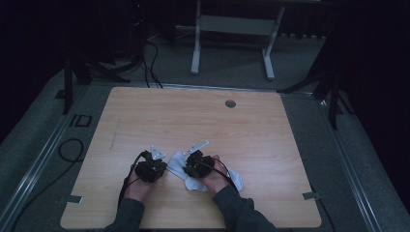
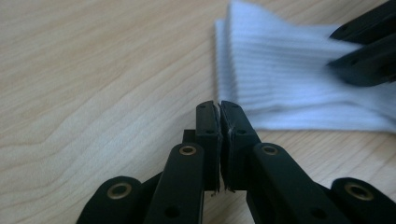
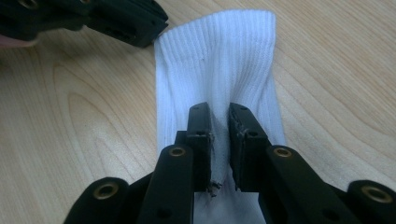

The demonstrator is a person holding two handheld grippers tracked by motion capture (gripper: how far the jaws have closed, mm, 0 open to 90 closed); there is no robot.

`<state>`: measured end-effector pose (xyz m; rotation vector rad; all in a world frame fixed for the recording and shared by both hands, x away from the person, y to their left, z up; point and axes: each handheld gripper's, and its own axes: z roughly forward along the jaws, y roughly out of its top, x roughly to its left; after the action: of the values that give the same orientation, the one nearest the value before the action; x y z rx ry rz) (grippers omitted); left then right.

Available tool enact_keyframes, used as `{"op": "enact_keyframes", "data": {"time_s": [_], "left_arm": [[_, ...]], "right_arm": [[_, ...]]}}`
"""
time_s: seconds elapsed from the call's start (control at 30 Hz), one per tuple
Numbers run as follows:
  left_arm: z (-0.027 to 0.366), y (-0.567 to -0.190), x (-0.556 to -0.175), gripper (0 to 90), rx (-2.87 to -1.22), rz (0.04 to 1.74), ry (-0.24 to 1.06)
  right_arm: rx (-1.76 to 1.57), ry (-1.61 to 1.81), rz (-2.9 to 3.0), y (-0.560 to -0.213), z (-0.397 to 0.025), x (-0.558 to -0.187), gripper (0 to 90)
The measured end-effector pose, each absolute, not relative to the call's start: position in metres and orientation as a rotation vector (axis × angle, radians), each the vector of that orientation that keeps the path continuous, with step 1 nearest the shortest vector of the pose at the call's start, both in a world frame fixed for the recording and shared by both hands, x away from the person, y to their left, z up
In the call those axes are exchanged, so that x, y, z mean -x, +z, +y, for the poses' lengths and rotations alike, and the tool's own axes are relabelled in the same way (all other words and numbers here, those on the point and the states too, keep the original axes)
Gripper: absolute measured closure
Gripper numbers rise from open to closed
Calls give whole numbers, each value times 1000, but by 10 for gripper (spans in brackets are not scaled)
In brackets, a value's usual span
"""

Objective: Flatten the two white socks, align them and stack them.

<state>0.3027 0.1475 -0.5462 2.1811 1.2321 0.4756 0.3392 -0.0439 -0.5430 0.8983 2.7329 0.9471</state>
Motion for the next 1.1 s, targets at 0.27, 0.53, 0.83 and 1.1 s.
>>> {"op": "enact_keyframes", "data": {"time_s": [0.27,0.53,0.83,1.1], "left_arm": [[142,-542,-305,808,-2145,1193,446],[135,-545,-309,853,-2146,1191,432],[140,-533,-306,885,-2118,1167,473],[143,-540,-309,882,-2138,1233,490]], "right_arm": [[-890,943,2746,-544,-43,-339,776],[-873,931,2752,-544,-42,-338,764],[-839,935,2771,-543,-41,-335,653],[-779,904,2781,-543,-38,-329,589]]}}
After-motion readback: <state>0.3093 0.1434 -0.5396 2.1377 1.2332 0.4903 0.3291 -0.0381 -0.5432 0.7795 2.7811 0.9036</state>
